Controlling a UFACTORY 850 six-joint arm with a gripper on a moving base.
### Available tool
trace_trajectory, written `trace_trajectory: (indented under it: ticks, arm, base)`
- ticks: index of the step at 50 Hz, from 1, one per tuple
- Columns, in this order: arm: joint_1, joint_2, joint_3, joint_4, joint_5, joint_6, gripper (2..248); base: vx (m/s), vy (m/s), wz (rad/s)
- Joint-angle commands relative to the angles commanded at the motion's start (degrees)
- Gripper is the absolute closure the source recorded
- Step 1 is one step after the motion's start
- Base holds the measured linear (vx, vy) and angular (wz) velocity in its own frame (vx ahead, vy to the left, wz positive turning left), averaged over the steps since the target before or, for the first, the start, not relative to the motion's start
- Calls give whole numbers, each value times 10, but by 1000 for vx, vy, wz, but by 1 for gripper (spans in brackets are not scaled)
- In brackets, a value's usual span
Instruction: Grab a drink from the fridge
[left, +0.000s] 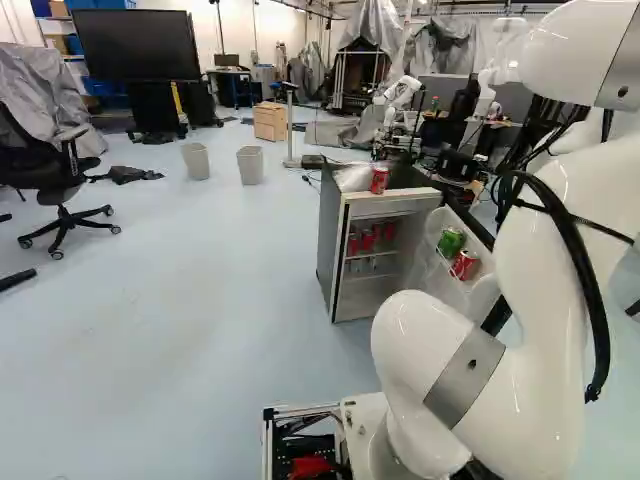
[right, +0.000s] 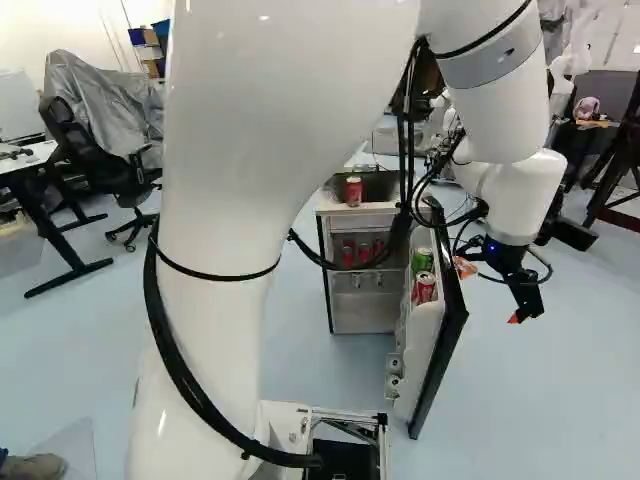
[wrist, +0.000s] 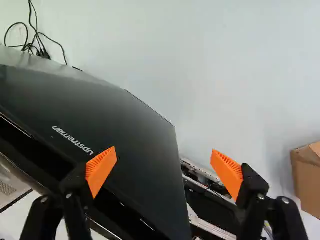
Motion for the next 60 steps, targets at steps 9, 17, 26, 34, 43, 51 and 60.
trace_trajectory:
  ticks: [9, 17, 26, 34, 43, 51, 60]
  arm:
    - [1, 12, 17, -14, 0, 0, 3]
    - [2, 24, 33, -27, 0, 0, 3]
    - [4, 38, 52, -41, 0, 0, 3]
    - [6, 51, 69, -54, 0, 0, 3]
    - [8, 66, 89, -68, 0, 0, 3]
    - [11, 80, 108, -82, 0, 0, 3]
    - [15, 97, 130, -101, 0, 0, 3]
  base:
    - [0, 0, 0]
    - [0, 0, 0]
    - [0, 0, 0]
    - [0, 0, 0]
    - [0, 0, 0]
    - [0, 0, 0]
    - [0, 0, 0]
